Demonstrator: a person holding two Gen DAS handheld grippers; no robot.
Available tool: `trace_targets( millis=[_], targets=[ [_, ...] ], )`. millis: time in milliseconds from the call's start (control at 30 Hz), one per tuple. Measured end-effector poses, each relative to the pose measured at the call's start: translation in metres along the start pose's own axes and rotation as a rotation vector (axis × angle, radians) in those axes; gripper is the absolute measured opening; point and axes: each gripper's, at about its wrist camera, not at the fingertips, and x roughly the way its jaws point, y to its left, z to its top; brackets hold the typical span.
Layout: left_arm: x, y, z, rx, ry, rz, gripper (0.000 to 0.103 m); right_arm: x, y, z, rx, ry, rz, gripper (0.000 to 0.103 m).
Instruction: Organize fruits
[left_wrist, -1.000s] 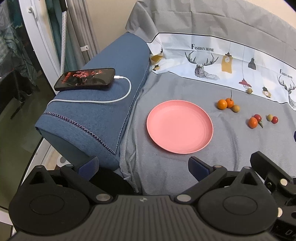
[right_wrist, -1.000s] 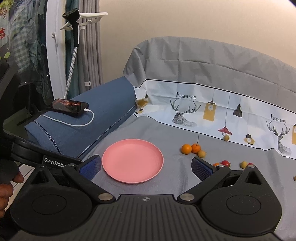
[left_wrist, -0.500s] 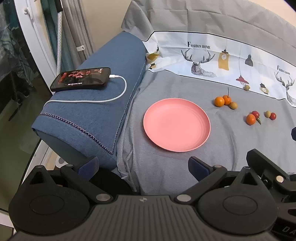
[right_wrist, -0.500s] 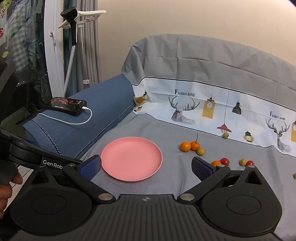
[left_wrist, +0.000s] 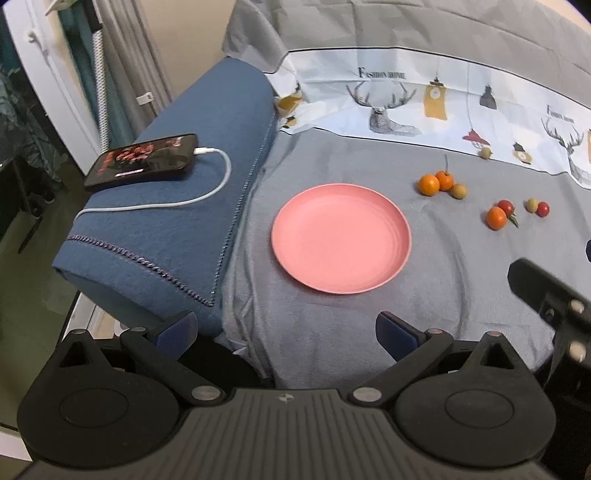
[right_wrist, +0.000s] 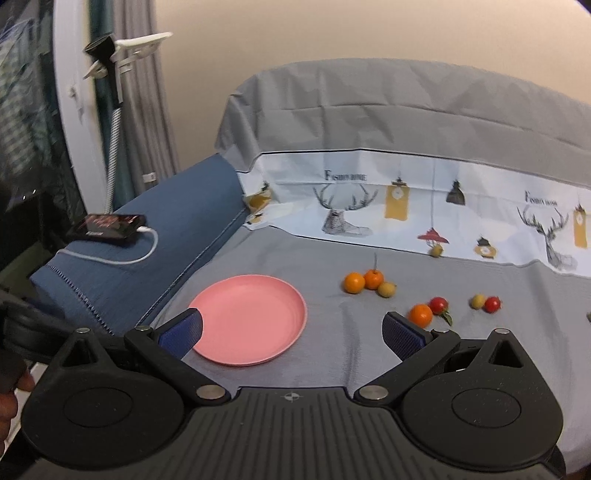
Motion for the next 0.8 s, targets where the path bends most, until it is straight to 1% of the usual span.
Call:
trace_targets(
  millis=[100,167,267,400,433,467,567,667,733,800],
  targets=[
    [0.004,-0.012,0.006,0.020,0.017,-0.016,0.103,0.000,-0.020,0.000,0.026,-0.009,-0.042,0.103],
    [0.009,-0.024,0.013,0.033,0.031,-0.032,0.103,-0.001,-0.044,0.003,0.064,-0.024,-0.087,0.103],
    [0.015,-0.047,0.028,0.052,0.051,-0.082,0.103,-0.007,-0.102,0.010,0.163,-0.072,-0.170,0.103],
    [0.021,-0.094,0.053,0.099,0.033,-0.150,0.103,-0.022,-0.205,0.012,0.309,-0.120,-0.359,0.103],
    [0.023,-0.109,0.058,0.114,0.023,-0.165,0.103,-0.025,-0.224,0.010,0.330,-0.125,-0.407,0.103],
    [0.026,-0.123,0.064,0.126,0.018,-0.178,0.103,-0.030,-0.246,0.007,0.369,-0.149,-0.461,0.103],
    [0.044,-0.169,0.081,0.167,0.007,-0.237,0.103,-0.042,-0.308,-0.003,0.409,-0.158,-0.601,0.102],
    [0.075,-0.215,0.094,0.209,0.028,-0.254,0.103,-0.049,-0.385,-0.015,0.478,-0.180,-0.754,0.102],
    [0.099,-0.244,0.100,0.236,0.068,-0.247,0.103,-0.049,-0.437,-0.023,0.538,-0.191,-0.855,0.102],
    [0.120,-0.265,0.103,0.246,0.102,-0.232,0.103,-0.045,-0.494,-0.034,0.608,-0.204,-0.962,0.102]
  ],
)
